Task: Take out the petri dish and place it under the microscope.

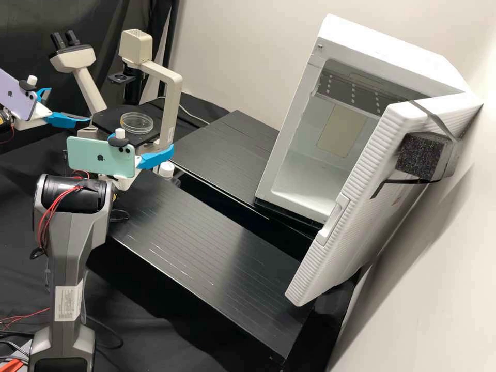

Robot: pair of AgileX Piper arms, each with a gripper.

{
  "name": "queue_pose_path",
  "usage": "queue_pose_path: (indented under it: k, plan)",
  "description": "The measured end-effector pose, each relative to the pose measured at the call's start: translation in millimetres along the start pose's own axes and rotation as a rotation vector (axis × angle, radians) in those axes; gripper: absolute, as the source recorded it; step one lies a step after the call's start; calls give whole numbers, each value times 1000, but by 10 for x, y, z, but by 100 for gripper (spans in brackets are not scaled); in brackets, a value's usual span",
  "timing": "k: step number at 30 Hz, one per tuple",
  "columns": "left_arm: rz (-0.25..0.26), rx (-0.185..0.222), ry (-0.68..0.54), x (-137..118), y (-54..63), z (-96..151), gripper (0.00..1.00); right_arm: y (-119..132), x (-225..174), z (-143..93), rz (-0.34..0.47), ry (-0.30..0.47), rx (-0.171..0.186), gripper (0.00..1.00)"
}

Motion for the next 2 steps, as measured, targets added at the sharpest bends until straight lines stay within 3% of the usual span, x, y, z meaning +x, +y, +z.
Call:
queue_pose_path:
  k: [2]
  plan:
    - [0, 0, 0, 0, 0, 0, 100, -14, -28, 14, -14, 5, 34, 100]
